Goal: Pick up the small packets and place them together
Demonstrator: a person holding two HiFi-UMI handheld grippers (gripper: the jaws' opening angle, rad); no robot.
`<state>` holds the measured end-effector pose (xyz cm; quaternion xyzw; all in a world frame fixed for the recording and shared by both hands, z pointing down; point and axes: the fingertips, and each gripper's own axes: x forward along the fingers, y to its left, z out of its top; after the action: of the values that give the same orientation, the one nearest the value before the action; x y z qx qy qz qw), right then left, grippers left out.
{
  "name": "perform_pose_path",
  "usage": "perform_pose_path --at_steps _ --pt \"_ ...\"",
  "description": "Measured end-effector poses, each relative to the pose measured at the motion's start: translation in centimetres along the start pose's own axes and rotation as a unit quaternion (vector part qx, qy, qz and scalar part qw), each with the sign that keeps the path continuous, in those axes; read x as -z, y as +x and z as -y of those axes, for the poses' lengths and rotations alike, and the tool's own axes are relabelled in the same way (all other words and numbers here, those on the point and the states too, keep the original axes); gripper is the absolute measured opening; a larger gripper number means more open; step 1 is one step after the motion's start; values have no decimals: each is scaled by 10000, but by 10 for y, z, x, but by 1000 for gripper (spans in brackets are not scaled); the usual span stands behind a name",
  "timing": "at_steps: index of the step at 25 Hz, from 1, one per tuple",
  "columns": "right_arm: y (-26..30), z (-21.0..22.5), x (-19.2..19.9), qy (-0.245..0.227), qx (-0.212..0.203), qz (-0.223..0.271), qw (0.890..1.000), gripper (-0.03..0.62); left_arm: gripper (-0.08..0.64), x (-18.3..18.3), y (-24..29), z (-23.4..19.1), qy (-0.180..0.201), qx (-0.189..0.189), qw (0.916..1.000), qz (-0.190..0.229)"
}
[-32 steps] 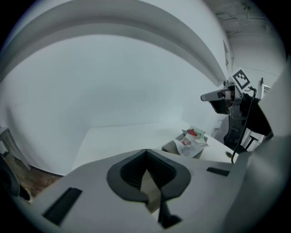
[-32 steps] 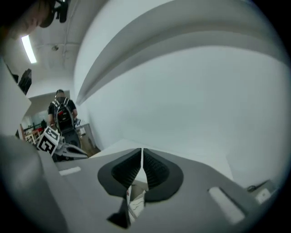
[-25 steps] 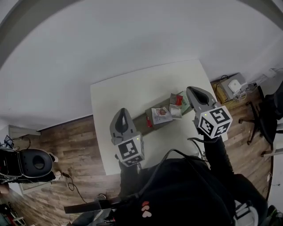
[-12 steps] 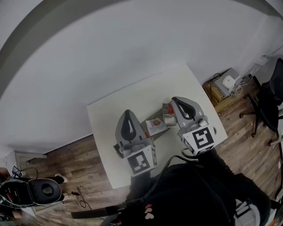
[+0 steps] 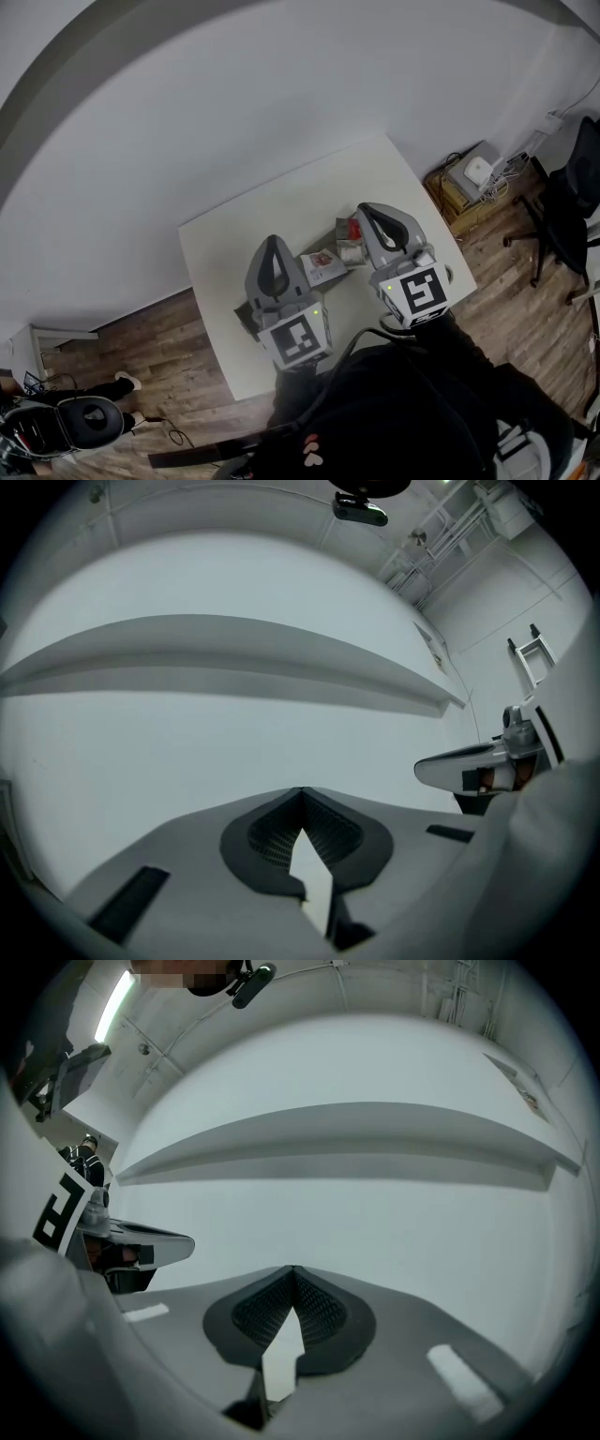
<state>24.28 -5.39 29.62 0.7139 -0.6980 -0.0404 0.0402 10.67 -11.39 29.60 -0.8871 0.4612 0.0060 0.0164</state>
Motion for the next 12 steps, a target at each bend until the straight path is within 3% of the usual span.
perform_pose_path --at_steps 4,12 --pt "-3 2 1 -59 12 -57 10000 0 0 6 -2 6 200 99 9994 -264" --pt "-1 1 7 -79 25 -160 9998 0 0 10 -3 6 180 185 9992 -321"
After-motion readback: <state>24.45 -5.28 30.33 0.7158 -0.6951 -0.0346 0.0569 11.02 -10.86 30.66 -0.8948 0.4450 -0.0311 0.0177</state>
